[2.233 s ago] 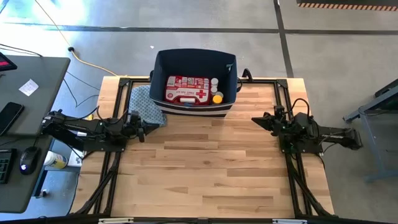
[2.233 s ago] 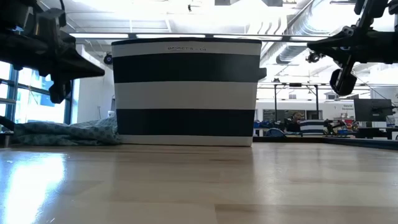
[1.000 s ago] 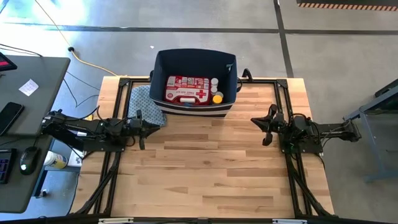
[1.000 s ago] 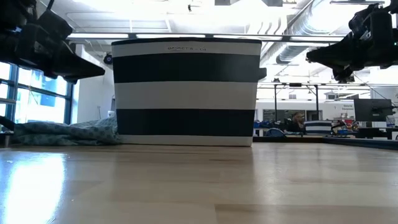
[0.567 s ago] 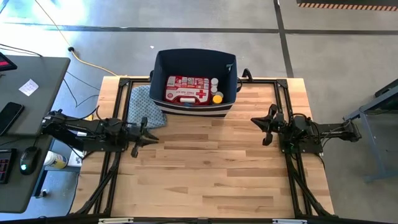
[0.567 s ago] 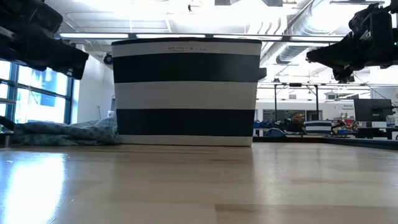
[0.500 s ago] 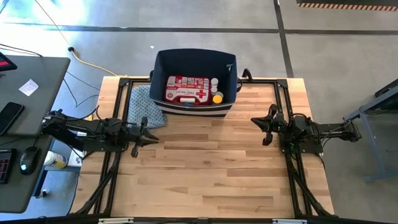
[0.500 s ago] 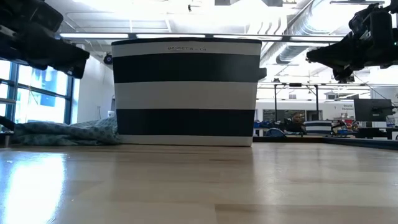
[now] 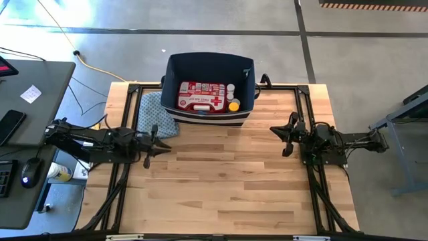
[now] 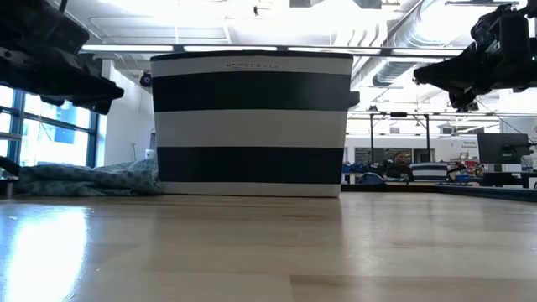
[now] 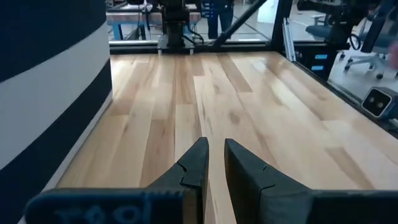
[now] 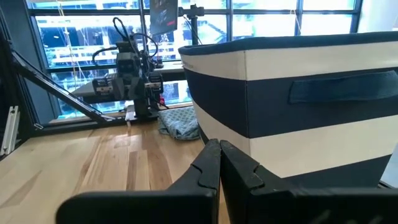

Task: Pick & place medical supplies in basket/bin
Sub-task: Return to Home Position

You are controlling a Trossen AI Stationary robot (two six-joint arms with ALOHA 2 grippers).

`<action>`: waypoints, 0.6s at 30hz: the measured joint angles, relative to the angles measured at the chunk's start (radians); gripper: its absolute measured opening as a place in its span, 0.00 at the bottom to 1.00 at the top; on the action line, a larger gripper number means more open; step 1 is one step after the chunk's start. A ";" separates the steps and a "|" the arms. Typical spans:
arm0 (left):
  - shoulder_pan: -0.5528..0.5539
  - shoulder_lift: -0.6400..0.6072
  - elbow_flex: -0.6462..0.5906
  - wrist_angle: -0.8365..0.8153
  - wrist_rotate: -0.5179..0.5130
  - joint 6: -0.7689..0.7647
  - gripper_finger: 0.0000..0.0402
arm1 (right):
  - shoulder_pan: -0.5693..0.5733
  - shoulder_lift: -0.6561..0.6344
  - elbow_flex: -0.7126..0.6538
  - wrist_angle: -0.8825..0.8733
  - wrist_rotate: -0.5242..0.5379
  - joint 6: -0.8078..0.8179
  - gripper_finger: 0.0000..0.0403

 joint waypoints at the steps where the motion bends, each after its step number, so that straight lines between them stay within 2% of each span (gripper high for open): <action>1: 0.000 0.000 0.002 -0.008 0.001 0.000 0.22 | 0.000 0.000 0.000 0.000 0.000 0.000 0.00; 18: 0.000 0.000 0.002 -0.009 0.003 0.000 0.22 | 0.000 0.000 0.000 0.001 0.000 0.000 0.00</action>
